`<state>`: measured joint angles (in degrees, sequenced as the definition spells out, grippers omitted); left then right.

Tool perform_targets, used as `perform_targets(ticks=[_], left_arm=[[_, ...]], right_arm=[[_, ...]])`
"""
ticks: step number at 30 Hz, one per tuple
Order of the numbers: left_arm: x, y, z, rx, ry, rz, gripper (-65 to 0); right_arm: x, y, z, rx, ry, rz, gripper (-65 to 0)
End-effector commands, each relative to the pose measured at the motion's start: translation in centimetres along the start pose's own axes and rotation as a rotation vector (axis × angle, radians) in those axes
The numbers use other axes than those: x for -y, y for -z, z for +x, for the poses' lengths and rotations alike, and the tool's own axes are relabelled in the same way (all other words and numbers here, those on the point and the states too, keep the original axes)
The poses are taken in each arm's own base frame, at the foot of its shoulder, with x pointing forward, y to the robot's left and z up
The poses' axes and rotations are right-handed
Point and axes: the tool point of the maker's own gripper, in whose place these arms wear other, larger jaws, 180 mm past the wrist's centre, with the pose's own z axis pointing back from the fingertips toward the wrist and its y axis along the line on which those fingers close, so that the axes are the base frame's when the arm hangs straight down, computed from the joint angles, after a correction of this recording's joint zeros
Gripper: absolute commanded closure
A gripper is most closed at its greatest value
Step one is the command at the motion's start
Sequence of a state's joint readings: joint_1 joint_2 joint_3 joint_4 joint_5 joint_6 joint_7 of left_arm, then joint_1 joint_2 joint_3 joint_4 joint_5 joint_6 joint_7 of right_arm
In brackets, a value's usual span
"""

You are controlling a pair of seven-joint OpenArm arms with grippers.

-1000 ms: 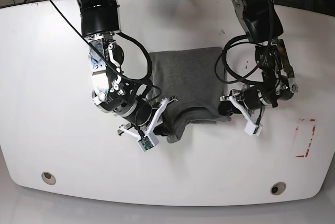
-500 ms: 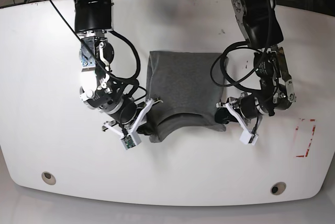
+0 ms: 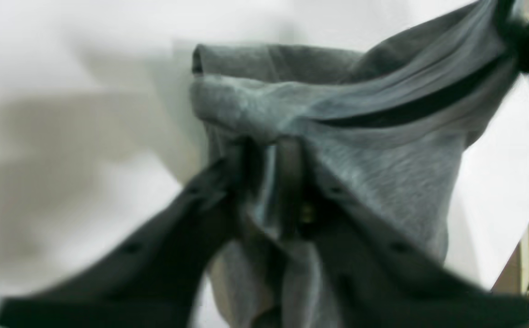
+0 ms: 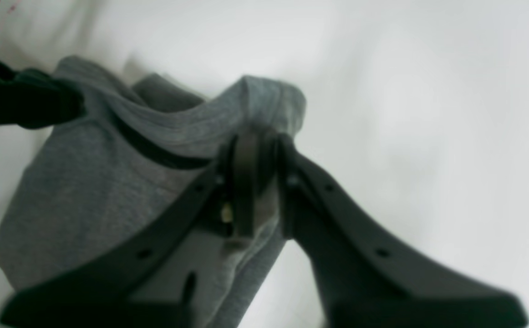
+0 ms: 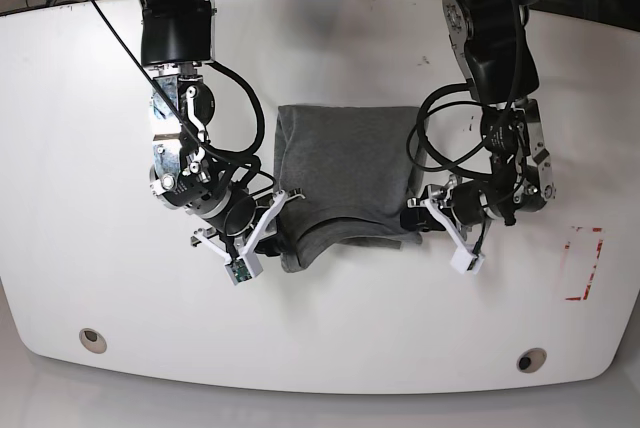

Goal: Fold the T-shirt properly
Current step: 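Hold the bundle corners with both grippers and tuck the edges flat, then release the left gripper and reposition it beside the folded shirt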

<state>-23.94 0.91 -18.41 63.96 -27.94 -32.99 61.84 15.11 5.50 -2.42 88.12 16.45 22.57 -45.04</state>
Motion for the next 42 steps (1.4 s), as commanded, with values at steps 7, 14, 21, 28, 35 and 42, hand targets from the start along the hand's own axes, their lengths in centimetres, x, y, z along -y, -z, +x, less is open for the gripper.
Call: perform_targets(ticks=[7,14,21,28,35,42], left_arm=[[1.1,-0.3,5.0,0.089,0.031,-0.035,-42.8],[1.2,-2.1,9.7,0.163,0.088,-0.021,-43.3],[-0.7,-6.9,13.5,0.268,0.158,0.042,-43.3],[-4.2,-12.2,13.3,0.298,0.221,0.157,-43.3],[-4.1,-14.4,10.3,0.279,0.306,0.205,-43.3],[0.5,-11.8,6.7,0.19,0.442,0.145,-43.3]], right_arm=[[0.6,-0.2,2.4,0.086,-0.004,-0.01,-42.3],[-0.4,-2.0,3.9,0.148,-0.044,-0.005,-44.4],[-3.9,-2.1,3.2,0.16,-0.028,0.079,-43.8],[-6.3,-1.4,1.7,0.13,-0.004,0.123,-43.8],[-6.4,-1.8,0.1,0.104,-0.003,0.113,-43.8],[-4.5,-3.9,-0.7,0.111,-0.003,0.06,-43.8]])
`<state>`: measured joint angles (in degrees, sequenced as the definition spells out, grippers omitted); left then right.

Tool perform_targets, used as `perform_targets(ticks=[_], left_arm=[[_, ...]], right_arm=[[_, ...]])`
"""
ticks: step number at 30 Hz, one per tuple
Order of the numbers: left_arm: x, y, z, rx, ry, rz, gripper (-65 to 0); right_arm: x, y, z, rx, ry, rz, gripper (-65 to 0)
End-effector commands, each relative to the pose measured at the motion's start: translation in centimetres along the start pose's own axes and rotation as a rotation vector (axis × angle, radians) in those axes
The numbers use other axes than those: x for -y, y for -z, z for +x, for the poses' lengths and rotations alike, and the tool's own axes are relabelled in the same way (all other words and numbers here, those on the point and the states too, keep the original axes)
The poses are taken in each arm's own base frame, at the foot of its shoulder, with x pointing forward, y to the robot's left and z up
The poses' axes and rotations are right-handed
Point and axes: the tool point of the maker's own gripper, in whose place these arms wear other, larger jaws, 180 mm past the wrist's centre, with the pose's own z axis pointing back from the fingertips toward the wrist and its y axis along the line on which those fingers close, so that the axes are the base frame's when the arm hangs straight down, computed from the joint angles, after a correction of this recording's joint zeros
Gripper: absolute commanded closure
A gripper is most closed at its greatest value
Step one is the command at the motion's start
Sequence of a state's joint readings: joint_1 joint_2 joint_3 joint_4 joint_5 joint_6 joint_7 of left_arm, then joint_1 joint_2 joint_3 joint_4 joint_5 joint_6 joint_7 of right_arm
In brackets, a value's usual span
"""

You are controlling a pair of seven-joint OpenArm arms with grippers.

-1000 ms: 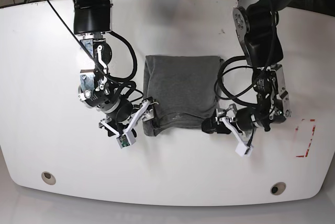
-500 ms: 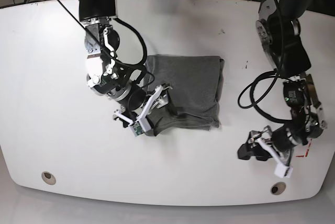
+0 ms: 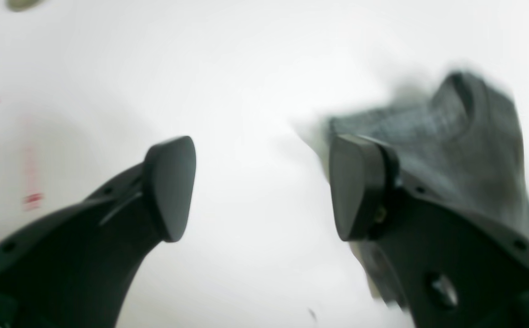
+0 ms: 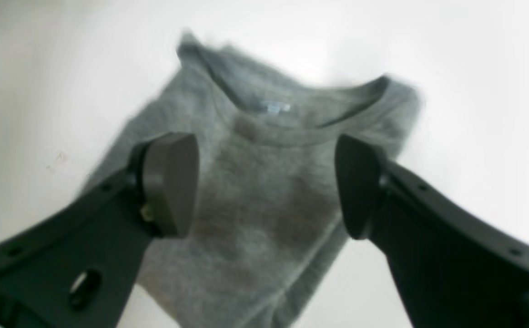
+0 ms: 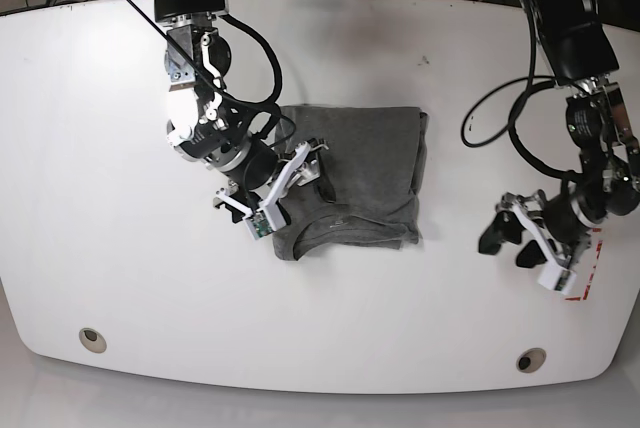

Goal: Fold the T-shirt properly
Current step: 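Release the left gripper and reposition it beside the folded shirt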

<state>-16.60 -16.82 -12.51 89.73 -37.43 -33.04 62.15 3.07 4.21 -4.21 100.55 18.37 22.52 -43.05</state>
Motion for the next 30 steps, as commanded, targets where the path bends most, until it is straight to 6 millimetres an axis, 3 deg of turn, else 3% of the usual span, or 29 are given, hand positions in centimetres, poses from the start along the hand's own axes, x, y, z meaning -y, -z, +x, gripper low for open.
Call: perform_targets(ticks=[1,5,9,16,18,24,27,30], left_arm=[[3.0,0.5,1.7,0.052,0.058,-0.063,-43.3],[5.7,2.0,0.4,0.014,0.073,-0.117,-43.3],[7.7,4.0,-1.3,-0.046,0.087,-0.123,-43.3],[9.3,6.7,-3.8,-0.131,0.046,-0.138,-43.3],[9.5,7.4,-4.6,-0.157,0.024,-0.148,-43.3],[9.2,8.9,-4.0,-0.122,-0.024,-0.164,-43.2],[9.1,9.6,-4.6,-0.121,-0.058,-0.174,-40.6],[8.9,10.3,-4.5,-0.12,-0.078,-0.18,-33.9]], right_arm=[[1.2,-1.2,1.3,0.048,-0.023,-0.031,-43.8],[2.4,-2.2,-0.2,0.015,-0.025,-0.06,-43.8],[2.6,-3.2,-0.5,0.022,-0.021,-0.078,-43.8],[1.8,-3.7,-1.0,0.019,-0.021,-0.07,-43.8],[1.2,-3.6,-1.3,0.014,-0.018,-0.053,-43.8],[-2.7,-2.5,-1.0,0.023,-0.016,0.059,-43.4],[-4.0,-2.0,-0.8,0.031,0.002,0.085,-37.7],[-4.3,-1.3,-0.7,0.034,0.024,0.093,-24.7]])
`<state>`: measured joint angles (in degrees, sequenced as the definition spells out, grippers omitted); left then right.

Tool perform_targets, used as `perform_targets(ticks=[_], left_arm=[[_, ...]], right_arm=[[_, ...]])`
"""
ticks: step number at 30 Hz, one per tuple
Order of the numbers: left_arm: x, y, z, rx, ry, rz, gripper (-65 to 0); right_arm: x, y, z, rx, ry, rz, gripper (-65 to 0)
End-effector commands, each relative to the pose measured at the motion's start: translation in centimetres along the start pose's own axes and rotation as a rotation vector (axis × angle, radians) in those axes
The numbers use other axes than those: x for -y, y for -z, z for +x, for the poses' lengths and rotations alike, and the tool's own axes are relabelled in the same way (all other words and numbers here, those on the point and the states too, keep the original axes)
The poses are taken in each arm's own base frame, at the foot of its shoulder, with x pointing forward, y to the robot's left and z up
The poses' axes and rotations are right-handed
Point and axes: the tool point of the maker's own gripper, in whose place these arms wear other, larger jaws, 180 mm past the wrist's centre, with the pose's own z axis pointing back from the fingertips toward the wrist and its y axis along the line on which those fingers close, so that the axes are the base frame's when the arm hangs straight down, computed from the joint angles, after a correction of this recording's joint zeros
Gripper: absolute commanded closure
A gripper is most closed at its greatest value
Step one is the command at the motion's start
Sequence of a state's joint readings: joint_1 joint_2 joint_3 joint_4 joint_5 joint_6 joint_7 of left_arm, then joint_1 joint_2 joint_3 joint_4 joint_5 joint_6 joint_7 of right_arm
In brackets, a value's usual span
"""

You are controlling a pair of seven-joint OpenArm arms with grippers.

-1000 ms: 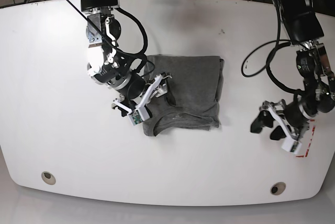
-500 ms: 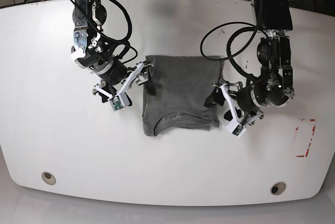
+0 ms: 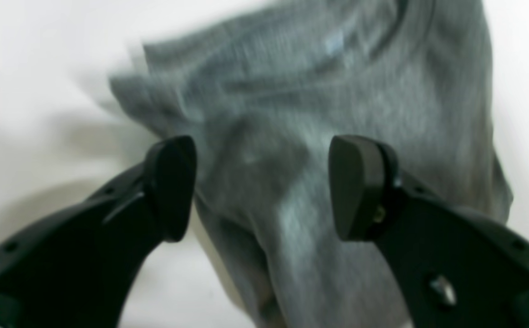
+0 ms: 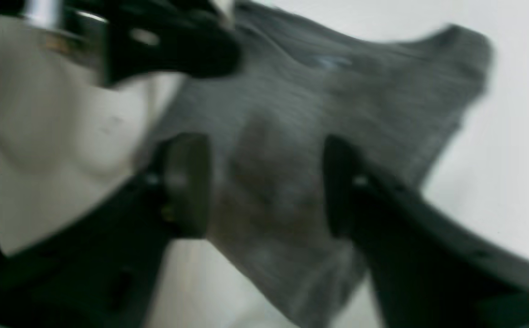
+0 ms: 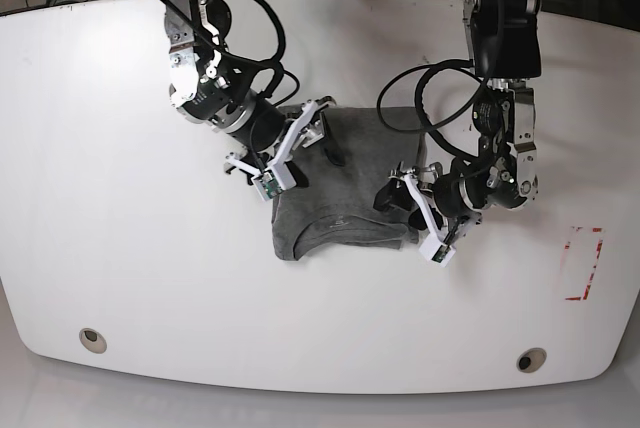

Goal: Fold the T-shirt properly
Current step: 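Release the left gripper and reposition it beside the folded shirt, then grasp the folded shirt's collar edge with the left gripper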

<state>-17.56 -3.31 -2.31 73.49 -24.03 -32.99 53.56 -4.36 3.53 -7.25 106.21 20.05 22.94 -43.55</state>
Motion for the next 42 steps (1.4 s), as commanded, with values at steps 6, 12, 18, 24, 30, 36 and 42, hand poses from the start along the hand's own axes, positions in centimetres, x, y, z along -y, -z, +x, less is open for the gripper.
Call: perform_targets(ticks=[6,12,18,24,30,36,42], left_arm=[[0.1,1.1,2.4,0.034,-0.025,-0.034,-20.1],[0.0,1.7,2.8,0.028,-0.042,-0.045,-18.2],[0.3,2.4,3.5,0.034,-0.055,-0.059,-18.2],[-0.5,3.2,4.6,0.093,-0.094,-0.061,-18.2],[-1.9,4.4,6.1,0.108,-0.116,-0.046,-18.3],[-2.2,4.7,7.5,0.151,-0.102,-0.036,-21.0],[-1.5,4.2,7.7,0.186,-0.048,-0.026,-21.5]], right_arm=[[1.4,2.5,1.0,0.016,0.04,0.007,-5.7],[3.1,4.4,-0.1,-0.017,0.076,-0.003,-7.5],[3.9,5.5,-1.5,-0.031,0.113,-0.008,-7.3],[3.5,6.0,-3.6,-0.079,0.114,0.034,-7.3],[3.4,6.0,-4.3,-0.094,0.113,0.043,-7.3],[3.4,6.0,-4.4,-0.097,0.115,0.043,-7.3],[3.4,5.9,-3.8,-0.084,0.105,0.043,-7.3]])
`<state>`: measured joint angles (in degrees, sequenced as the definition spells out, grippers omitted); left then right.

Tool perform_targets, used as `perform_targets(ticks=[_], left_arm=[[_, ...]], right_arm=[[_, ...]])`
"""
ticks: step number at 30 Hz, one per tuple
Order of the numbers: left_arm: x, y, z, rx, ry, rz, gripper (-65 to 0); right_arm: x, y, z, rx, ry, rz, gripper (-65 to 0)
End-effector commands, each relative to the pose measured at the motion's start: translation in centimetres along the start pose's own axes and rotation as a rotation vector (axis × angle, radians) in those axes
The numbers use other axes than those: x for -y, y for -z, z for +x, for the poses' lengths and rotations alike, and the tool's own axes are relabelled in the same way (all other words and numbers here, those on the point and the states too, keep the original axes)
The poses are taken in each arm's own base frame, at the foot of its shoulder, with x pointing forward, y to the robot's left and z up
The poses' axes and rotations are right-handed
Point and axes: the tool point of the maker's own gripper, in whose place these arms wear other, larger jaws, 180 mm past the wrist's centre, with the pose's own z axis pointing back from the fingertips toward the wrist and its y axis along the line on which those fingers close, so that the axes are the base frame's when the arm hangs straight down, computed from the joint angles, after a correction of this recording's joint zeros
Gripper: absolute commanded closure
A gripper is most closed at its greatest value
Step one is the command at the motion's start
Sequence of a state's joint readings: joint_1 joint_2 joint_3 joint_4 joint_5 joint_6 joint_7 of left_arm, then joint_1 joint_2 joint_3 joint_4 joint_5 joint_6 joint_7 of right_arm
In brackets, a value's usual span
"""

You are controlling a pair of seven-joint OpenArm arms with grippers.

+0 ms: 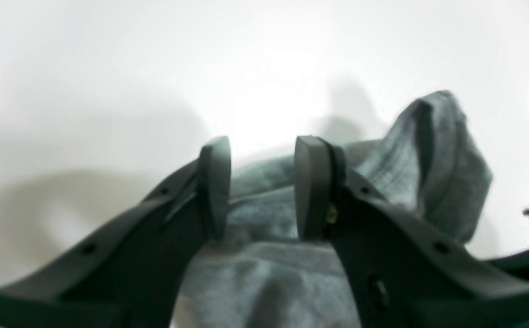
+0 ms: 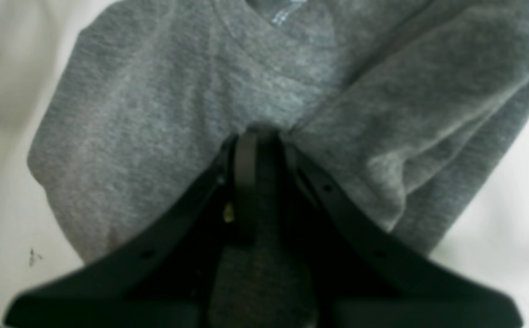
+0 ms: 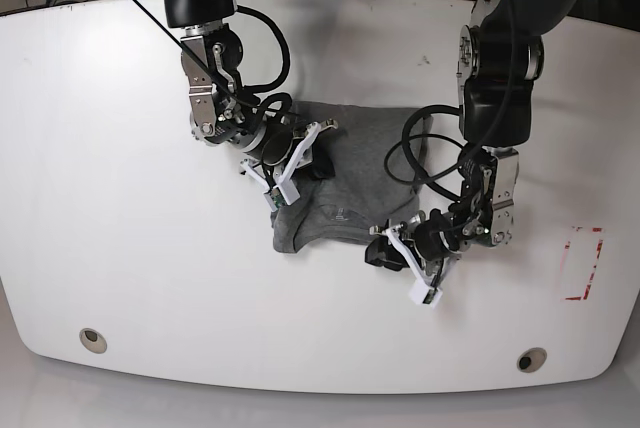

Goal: Fold the T-shirt properly
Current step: 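Grasp the folded shirt's collar edge with the left gripper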

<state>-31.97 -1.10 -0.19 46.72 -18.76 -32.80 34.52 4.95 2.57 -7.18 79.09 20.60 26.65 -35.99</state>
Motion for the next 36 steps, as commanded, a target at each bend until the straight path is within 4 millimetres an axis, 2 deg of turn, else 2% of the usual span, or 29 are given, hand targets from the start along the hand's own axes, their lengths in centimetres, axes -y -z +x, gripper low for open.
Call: perform_targets(ticks=[1,9,13,18,20,29,32,36], left_arm=[[1.0,-0.8,2.7,0.067,0.057,-0.01,-21.4],[3.7,-4.7,5.3,0.147,0.222,0.015,-21.5],[5.3,-6.2,6.0,0.192,0.275,0.021,-21.5],[9.1,-6.8,5.8,0.232,0.331,-0.024,-21.5],[10.1,-6.9,5.4,0.231,0.351,-0.035,-21.5],[12.5,-5.8,2.5,0.194,0.264,-0.024,-21.5],[12.4,-5.4,2.3,0.203,0.176,0.008,-21.5],[12.3,-4.7,1.5,0.204,0.139,0.091,-21.5]], right_arm=[[-0.3,-0.5,2.3,0.052,-0.042,0.008,-7.3],[-2.1,-2.7,6.4,0.122,-0.141,0.009,-7.3],[-2.8,-3.9,8.3,0.163,-0.185,0.004,-7.3],[-2.4,-5.8,9.9,0.203,-0.248,-0.027,-7.1],[-1.8,-6.2,10.1,0.204,-0.249,-0.049,-7.1],[5.2,-10.1,9.8,0.207,-0.191,-0.232,-7.1],[7.2,-11.6,9.6,0.206,-0.181,-0.283,-7.1],[8.6,-12.7,9.1,0.204,-0.164,-0.323,-7.1]])
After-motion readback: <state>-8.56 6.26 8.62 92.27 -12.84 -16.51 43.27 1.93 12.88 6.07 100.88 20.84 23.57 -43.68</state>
